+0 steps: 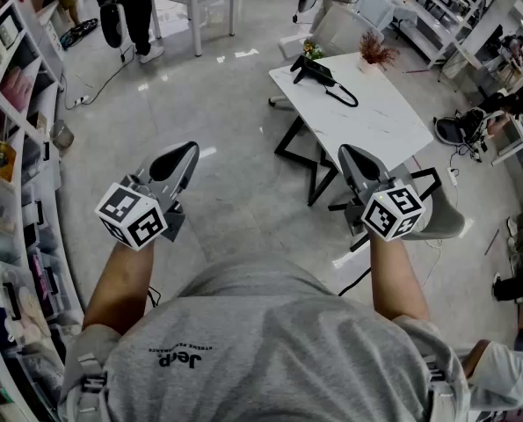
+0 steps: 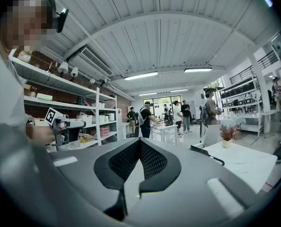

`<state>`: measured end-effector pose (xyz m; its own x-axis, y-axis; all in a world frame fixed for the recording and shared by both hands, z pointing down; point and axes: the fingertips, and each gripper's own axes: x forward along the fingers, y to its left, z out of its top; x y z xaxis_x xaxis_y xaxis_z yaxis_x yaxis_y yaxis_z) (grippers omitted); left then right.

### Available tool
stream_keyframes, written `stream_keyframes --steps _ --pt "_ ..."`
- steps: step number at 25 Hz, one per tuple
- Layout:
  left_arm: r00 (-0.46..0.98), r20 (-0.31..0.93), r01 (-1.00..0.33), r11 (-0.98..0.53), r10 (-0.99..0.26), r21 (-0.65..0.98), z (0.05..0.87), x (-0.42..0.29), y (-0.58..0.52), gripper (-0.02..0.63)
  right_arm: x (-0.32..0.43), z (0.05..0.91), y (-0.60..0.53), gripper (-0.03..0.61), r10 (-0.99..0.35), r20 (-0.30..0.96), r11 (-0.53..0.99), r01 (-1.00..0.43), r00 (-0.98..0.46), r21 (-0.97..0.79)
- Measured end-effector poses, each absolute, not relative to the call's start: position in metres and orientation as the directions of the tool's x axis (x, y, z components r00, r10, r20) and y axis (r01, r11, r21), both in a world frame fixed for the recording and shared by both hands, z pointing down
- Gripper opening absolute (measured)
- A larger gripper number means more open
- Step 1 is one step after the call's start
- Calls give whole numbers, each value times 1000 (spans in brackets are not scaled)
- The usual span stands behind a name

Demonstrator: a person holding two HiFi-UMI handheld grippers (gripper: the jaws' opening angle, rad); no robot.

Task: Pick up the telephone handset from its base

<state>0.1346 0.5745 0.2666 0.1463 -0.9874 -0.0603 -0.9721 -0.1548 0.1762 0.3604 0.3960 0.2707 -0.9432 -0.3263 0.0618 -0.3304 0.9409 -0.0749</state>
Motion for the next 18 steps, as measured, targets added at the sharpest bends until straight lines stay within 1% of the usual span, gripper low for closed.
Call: stream_keyframes --steps 15,18 --pt "148 -64 -972 -157 -987 173 261 146 570 51 372 270 391 3 -325 70 943 -329 -943 -53" --pt "144 -61 -974 -152 -988 170 256 151 568 51 373 264 390 5 -291 46 953 -294 -956 -77"
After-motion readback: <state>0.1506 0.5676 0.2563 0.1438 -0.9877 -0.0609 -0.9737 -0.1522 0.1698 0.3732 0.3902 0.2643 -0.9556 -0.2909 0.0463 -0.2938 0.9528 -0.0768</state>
